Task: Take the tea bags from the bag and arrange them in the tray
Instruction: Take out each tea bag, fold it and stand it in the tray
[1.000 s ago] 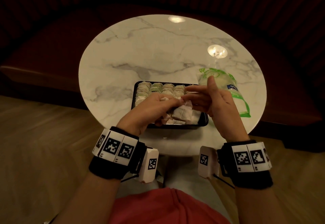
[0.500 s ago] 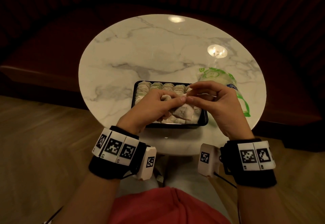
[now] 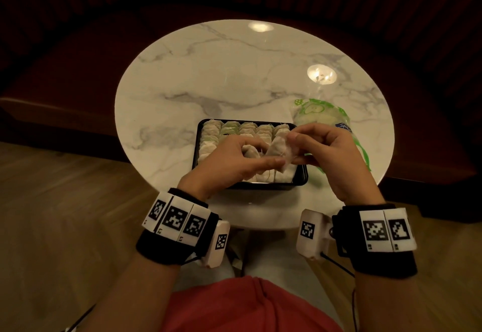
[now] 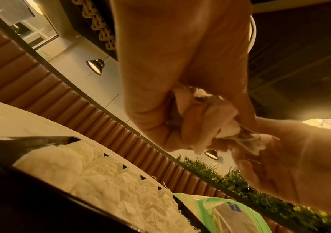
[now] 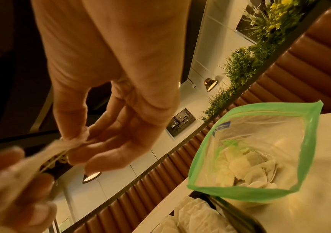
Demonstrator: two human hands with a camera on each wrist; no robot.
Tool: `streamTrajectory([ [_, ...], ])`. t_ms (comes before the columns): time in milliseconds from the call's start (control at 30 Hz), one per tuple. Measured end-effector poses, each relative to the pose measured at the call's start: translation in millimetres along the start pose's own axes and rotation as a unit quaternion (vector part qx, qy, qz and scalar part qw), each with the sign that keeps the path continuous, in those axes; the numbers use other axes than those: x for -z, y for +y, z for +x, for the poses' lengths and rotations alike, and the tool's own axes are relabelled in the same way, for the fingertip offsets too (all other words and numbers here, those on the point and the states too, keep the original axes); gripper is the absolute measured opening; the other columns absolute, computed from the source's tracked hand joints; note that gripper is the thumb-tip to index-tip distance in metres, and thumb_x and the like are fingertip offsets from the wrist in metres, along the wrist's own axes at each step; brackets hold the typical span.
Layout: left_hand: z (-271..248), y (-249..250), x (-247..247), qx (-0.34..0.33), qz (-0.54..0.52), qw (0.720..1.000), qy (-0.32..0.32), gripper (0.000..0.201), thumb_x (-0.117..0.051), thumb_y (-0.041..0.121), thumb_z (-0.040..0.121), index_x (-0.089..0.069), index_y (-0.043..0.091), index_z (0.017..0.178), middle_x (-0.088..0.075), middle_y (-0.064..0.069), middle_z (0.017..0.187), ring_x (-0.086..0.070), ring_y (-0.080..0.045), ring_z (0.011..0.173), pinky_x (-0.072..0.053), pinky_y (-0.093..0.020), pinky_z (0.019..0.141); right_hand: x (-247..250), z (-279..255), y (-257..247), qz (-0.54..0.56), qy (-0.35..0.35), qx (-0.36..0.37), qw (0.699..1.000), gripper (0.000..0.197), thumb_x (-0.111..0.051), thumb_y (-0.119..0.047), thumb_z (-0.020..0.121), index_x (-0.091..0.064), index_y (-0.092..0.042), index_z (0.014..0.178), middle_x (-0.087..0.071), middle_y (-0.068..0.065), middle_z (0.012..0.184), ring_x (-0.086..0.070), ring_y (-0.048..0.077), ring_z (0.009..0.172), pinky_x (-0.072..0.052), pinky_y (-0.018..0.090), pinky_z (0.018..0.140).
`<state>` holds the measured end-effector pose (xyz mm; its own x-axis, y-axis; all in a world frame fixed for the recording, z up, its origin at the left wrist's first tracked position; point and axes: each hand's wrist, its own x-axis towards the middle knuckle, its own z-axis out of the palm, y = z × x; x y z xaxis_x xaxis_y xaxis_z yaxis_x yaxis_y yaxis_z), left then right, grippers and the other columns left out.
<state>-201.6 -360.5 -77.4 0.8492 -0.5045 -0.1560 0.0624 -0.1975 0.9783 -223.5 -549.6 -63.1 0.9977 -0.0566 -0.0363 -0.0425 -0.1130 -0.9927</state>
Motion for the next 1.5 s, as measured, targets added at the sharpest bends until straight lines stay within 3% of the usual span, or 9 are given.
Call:
streamTrajectory([
  [167, 3, -6, 4, -0.001, 0.011, 1.0, -0.004, 0.015, -0.078, 0.024, 0.082, -0.075, 0.012, 0.09, -0.044, 0.004, 0.054, -0.037, -0.007, 0.051, -0.033, -0.017, 0.051, -1, 0, 2, 0.024, -0.018, -0.036, 0.999, 0.017, -0.057, -0.003, 0.091, -0.066, -0.01, 0.078, -0.068, -0.003, 0.064, -0.065, 0.009, 0.062, -0.054, 0.019, 0.056],
  [333, 3, -13, 9, 0.025, -0.061, 0.997, 0.05, 0.028, -0.076, 0.021, 0.081, -0.07, 0.016, 0.108, -0.064, 0.004, 0.066, -0.052, -0.006, 0.054, -0.038, -0.016, 0.047, -6, 0, 11, 0.089, -0.022, -0.049, 0.995, 0.008, -0.06, -0.004, 0.089, -0.067, -0.006, 0.093, -0.072, 0.006, 0.077, -0.067, 0.016, 0.069, -0.058, 0.025, 0.064],
  [500, 8, -18, 11, 0.029, -0.144, 0.978, 0.149, 0.02, -0.078, 0.026, 0.075, -0.07, 0.016, 0.091, -0.055, 0.002, 0.059, -0.04, -0.01, 0.051, -0.031, -0.02, 0.046, -16, -1, 19, 0.139, -0.031, -0.075, 0.987, 0.013, -0.059, 0.0, 0.089, -0.067, -0.007, 0.096, -0.074, 0.006, 0.08, -0.07, 0.015, 0.071, -0.058, 0.026, 0.068],
  [633, 8, -21, 11, 0.025, -0.185, 0.974, 0.131, 0.032, -0.079, 0.027, 0.069, -0.07, 0.014, 0.097, -0.043, 0.002, 0.051, -0.037, -0.011, 0.048, -0.029, -0.018, 0.042, -18, 0, 20, 0.176, -0.008, -0.073, 0.982, 0.008, -0.06, 0.001, 0.088, -0.065, -0.005, 0.089, -0.073, 0.005, 0.078, -0.07, 0.015, 0.072, -0.058, 0.024, 0.068],
  [800, 7, -26, 11, 0.039, -0.143, 0.981, 0.129, 0.028, -0.075, 0.019, 0.082, -0.069, 0.011, 0.108, -0.044, 0.009, 0.045, -0.039, -0.006, 0.045, -0.031, -0.019, 0.044, -19, 0, 23, 0.171, -0.016, -0.083, 0.982, 0.011, -0.069, -0.013, 0.074, -0.068, -0.006, 0.083, -0.074, 0.01, 0.083, -0.071, 0.019, 0.076, -0.059, 0.028, 0.072],
  [933, 8, -24, 11, 0.029, -0.145, 0.98, 0.131, 0.029, -0.074, 0.022, 0.083, -0.071, 0.018, 0.112, -0.043, 0.008, 0.048, -0.037, -0.005, 0.044, -0.031, -0.017, 0.041, -17, 1, 28, 0.168, 0.003, -0.075, 0.983, 0.019, -0.068, -0.014, 0.075, -0.071, -0.005, 0.091, -0.074, 0.009, 0.081, -0.071, 0.016, 0.074, -0.059, 0.025, 0.069],
  [1100, 8, -21, 9, 0.03, -0.152, 0.976, 0.154, 0.016, -0.072, 0.02, 0.086, -0.07, 0.02, 0.102, -0.043, 0.003, 0.052, -0.04, -0.004, 0.043, -0.033, -0.018, 0.043, -18, 3, 31, 0.168, 0.004, -0.076, 0.983, 0.025, -0.068, -0.015, 0.075, -0.071, -0.006, 0.098, -0.074, 0.01, 0.082, -0.071, 0.017, 0.076, -0.059, 0.026, 0.069],
  [1300, 10, -22, 9, 0.002, -0.15, 0.977, 0.153, 0.026, -0.07, 0.014, 0.087, -0.071, 0.011, 0.113, -0.036, -0.001, 0.052, -0.038, -0.006, 0.044, -0.032, -0.018, 0.043, -16, 3, 30, 0.186, 0.007, -0.073, 0.98, 0.026, -0.066, -0.013, 0.076, -0.07, -0.003, 0.099, -0.075, 0.008, 0.086, -0.071, 0.016, 0.081, -0.057, 0.023, 0.07],
  [1500, 9, -23, 7, 0.042, -0.107, 0.986, 0.121, 0.016, -0.071, 0.015, 0.087, -0.069, 0.01, 0.102, -0.053, 0.0, 0.057, -0.042, -0.005, 0.043, -0.033, -0.017, 0.042, -12, 4, 26, 0.113, 0.018, -0.04, 0.993, 0.015, -0.061, -0.003, 0.089, -0.068, 0.001, 0.103, -0.075, 0.008, 0.088, -0.071, 0.015, 0.082, -0.056, 0.022, 0.07],
])
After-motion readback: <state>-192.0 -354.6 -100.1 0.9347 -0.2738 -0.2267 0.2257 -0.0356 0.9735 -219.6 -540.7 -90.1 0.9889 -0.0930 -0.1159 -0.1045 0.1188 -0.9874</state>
